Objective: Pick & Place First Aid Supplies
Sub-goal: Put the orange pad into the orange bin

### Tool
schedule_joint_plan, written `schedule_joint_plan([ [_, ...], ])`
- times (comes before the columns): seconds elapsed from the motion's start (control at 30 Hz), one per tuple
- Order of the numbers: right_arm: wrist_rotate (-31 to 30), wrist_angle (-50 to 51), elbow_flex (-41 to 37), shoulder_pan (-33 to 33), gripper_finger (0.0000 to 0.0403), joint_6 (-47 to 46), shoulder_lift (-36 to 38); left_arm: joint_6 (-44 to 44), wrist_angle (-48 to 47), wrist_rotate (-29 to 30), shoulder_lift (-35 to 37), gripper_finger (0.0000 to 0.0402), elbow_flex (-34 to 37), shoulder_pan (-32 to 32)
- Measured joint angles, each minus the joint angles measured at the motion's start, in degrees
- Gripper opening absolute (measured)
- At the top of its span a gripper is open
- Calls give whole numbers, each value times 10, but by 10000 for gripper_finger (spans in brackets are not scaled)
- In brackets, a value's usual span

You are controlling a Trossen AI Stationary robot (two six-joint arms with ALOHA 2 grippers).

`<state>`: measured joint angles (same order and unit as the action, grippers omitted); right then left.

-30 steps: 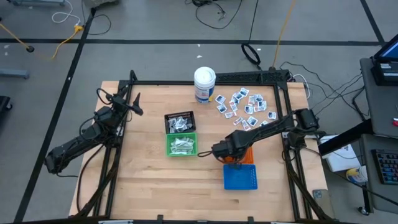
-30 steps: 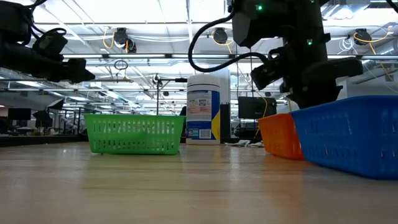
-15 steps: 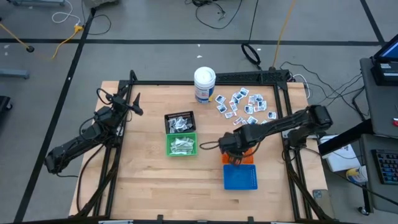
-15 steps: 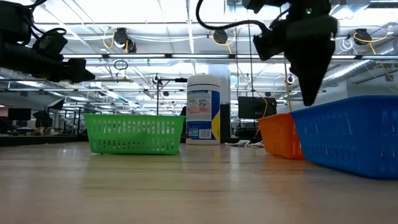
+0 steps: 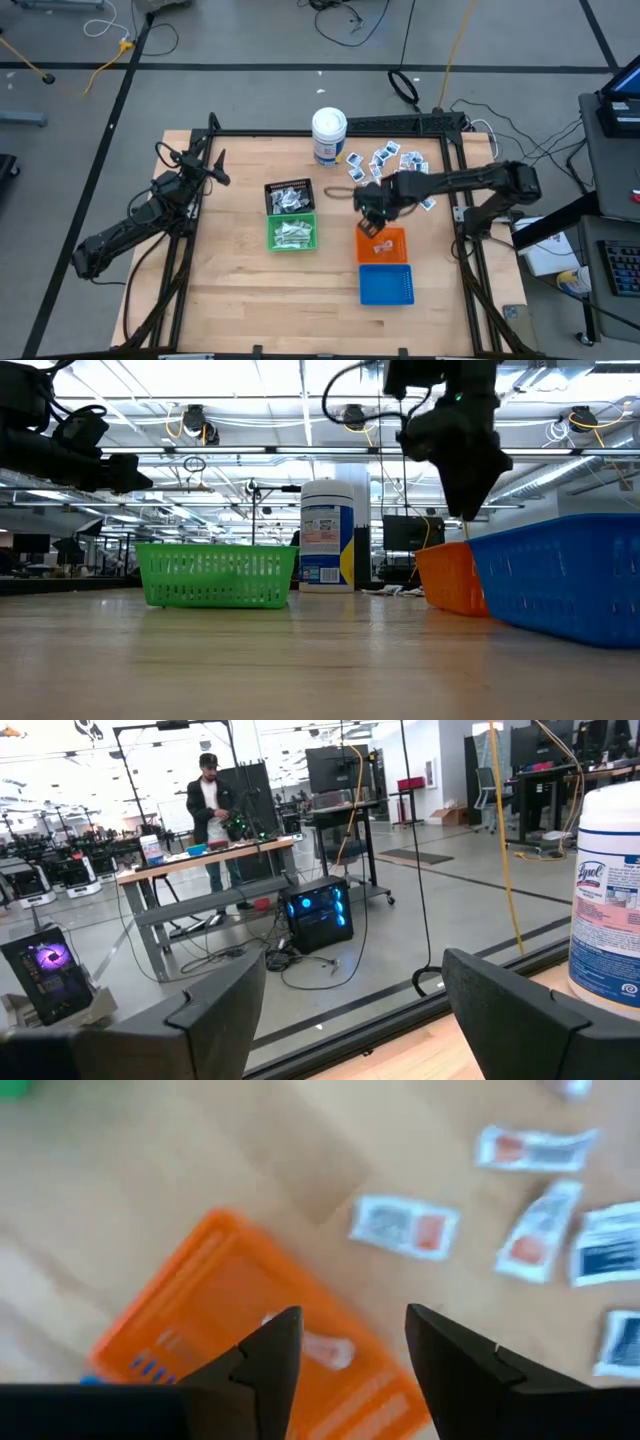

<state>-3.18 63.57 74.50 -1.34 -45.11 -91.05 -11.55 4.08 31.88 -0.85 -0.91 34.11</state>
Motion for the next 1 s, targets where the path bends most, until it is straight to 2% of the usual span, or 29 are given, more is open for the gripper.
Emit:
schedule_joint_plan([
  [0.5, 0, 31, 0, -156, 169, 57, 0, 0, 0, 0, 0, 306, 0, 0],
  [0.63, 2, 30, -15, -171, 169, 61, 0, 0, 0, 0, 0, 306, 0, 0],
  [1.0, 20, -47, -130, -173, 169, 14, -11, 0, 0, 0, 0, 306, 0, 0],
])
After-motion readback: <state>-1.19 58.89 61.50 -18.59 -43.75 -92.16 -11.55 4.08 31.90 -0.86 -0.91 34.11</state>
